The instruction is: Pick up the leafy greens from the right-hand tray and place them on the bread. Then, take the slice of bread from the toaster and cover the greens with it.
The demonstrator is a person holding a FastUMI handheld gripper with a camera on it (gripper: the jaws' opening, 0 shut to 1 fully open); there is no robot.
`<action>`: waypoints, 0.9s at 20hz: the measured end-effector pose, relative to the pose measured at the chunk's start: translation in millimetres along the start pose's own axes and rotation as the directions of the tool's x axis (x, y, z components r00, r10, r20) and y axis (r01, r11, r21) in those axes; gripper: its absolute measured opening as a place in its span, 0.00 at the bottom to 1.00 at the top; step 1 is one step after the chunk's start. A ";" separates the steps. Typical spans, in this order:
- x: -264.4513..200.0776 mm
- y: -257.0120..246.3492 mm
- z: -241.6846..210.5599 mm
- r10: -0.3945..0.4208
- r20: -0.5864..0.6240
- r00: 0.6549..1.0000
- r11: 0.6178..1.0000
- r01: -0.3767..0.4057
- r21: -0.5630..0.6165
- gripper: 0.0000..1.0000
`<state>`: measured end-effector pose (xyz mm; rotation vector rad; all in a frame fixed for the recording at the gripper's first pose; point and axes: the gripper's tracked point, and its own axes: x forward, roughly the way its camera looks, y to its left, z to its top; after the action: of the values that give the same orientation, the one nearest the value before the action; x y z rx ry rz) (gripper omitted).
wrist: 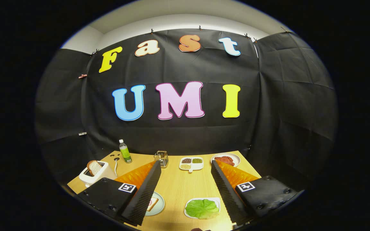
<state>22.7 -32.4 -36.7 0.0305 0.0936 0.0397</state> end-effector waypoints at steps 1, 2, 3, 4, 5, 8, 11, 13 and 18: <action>2.2 -2.6 -4.5 -0.002 -0.007 1.000 1.000 0.002 -0.012 0.97; 4.5 -4.7 -10.7 -0.001 -0.021 1.000 1.000 0.001 -0.022 0.97; 6.2 -5.2 -17.0 0.003 -0.036 0.999 1.000 -0.004 -0.027 0.97; 8.9 -6.4 -24.3 0.006 -0.051 0.999 1.000 -0.008 -0.028 0.97; 11.8 -8.6 -31.4 0.009 -0.066 0.998 1.000 -0.011 -0.028 0.97; 22.9 -15.5 -59.4 0.022 -0.134 0.991 1.000 -0.024 -0.015 0.98; 32.3 -25.5 -101.5 0.036 -0.233 0.972 0.999 -0.042 -0.019 0.98; 38.2 -33.7 -132.8 0.045 -0.305 0.951 0.998 -0.054 -0.020 0.98; 51.8 -53.1 -197.3 0.066 -0.426 0.902 0.997 -0.080 -0.015 0.98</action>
<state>57.6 -77.7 -239.6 -0.0074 0.5314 0.1236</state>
